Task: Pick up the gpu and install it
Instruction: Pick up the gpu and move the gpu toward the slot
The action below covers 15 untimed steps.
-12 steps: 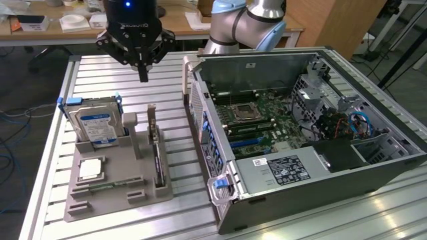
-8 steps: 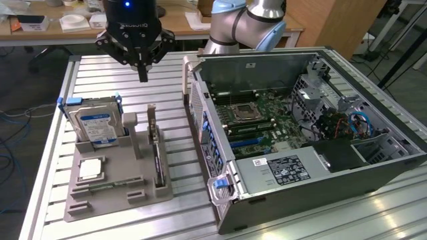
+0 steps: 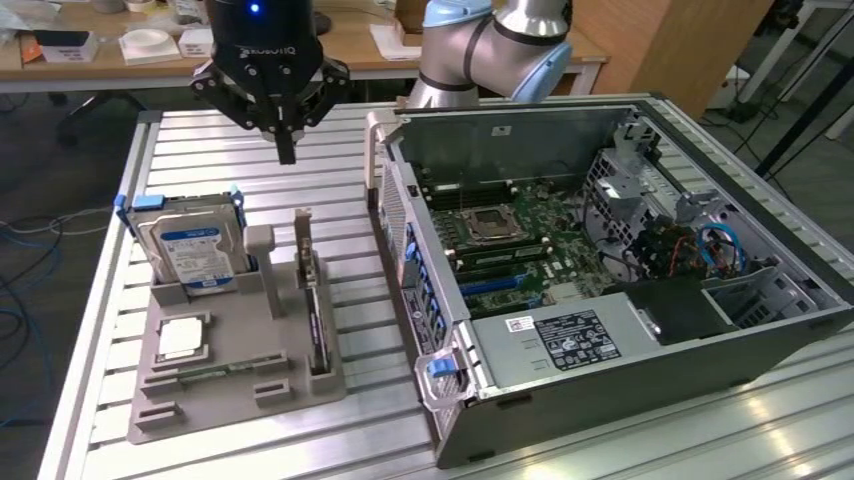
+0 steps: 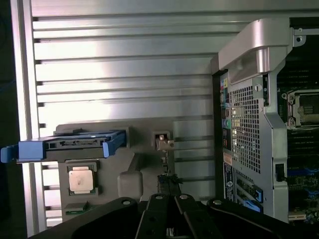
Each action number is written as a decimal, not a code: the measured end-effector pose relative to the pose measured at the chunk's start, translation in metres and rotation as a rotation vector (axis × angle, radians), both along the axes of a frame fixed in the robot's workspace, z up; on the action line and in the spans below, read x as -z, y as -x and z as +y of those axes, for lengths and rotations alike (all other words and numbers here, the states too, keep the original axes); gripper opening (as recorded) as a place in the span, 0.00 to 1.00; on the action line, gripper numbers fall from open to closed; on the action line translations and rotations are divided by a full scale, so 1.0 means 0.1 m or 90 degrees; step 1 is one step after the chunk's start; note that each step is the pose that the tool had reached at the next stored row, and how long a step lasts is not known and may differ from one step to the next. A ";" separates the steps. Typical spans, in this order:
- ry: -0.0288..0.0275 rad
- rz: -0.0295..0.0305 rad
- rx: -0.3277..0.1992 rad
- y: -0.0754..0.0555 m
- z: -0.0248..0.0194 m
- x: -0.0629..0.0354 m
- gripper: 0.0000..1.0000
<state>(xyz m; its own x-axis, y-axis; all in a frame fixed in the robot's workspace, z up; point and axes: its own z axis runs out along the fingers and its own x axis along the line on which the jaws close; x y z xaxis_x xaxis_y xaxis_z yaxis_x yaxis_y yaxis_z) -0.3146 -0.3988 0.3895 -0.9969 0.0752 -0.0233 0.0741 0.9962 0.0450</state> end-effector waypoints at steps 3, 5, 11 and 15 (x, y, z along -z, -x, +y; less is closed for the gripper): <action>0.0001 -0.0014 0.000 0.01 0.000 0.000 0.23; 0.0081 -0.0039 0.000 0.01 0.002 0.014 0.30; 0.0086 -0.0039 0.000 0.01 0.001 0.122 0.30; 0.0086 -0.0039 0.000 0.01 -0.086 0.195 0.30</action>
<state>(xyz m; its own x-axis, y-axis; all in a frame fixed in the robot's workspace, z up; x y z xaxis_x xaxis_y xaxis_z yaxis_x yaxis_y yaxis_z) -0.3155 -0.4074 0.3700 -0.9967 0.0748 -0.0304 0.0738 0.9968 0.0321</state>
